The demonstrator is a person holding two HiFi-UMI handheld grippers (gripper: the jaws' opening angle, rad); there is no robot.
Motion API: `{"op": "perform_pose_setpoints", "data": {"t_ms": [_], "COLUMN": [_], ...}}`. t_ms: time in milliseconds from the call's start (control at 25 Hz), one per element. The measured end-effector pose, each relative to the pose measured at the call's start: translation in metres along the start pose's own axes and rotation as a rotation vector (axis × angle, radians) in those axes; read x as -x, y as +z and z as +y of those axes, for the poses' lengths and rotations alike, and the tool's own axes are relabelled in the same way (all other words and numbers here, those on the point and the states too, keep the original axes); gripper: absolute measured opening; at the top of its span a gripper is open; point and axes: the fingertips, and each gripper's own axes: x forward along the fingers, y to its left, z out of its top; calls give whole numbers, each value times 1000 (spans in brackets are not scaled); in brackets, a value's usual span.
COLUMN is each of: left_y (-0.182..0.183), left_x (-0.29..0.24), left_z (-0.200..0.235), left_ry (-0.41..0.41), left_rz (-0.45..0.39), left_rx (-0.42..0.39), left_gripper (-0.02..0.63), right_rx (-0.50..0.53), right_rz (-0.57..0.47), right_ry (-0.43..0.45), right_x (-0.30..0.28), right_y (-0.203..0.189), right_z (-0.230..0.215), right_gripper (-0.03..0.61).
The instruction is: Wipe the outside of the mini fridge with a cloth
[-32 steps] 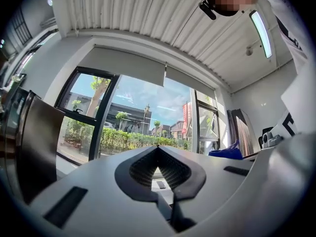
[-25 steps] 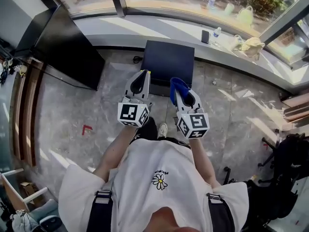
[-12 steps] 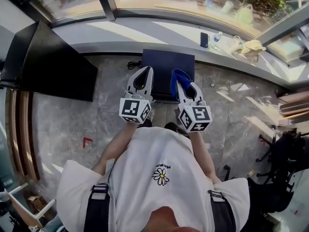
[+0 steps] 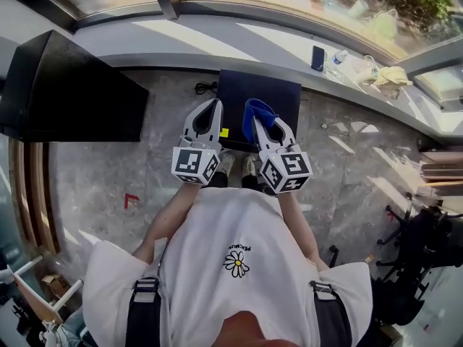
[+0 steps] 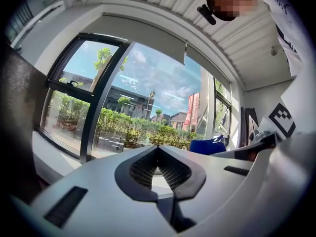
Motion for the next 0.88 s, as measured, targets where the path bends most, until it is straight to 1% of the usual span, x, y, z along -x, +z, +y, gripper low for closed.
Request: {"op": "perform_pose_setpoints", "data": {"t_ms": [120,200,280,360,440,560,640,680,760,800,880], "left_y": [-3,-10,-20,-39,-68,-126,-164,-180,-205,-215,-233], "left_x": [-5,-7,-10,-14,-22,-46,-68,-79,-91,-94,-98], "left_z": [8,14,24,43,68,103,120,129,147,156,174], "left_ry": [31,45,53,75,113,156,159,156,157,166,193], "left_rz": [14,23,43,75,106,142,149,153,164,164,160], "left_rx": [-15,-29,-57,-74,-70,-48,-44,-52,-65,-59,-30], "left_gripper": [5,5,5,5,5,5,5,5,5,5,5], "right_rx": [-21,-23,-4,9,1,-31,-70,-106,-172,-186,-181], "right_rz": [1,20,55,104,165,237,250,247,240,237,236], "right_ry": [-2,7,10,1,-2,7,3,0,1,2,-1], "right_x": [-13,-22,-35,-52,-76,-126,-165,-187,-226,-242,-271], "right_y": [5,1,-10,-33,-67,-124,-153,-164,-181,-188,-199], "right_z": [-13,-19,-23,-28,-37,-61,-81,-87,-93,-94,-98], "right_gripper": [63,62,63,63,62,63,62,63,63,63,63]}}
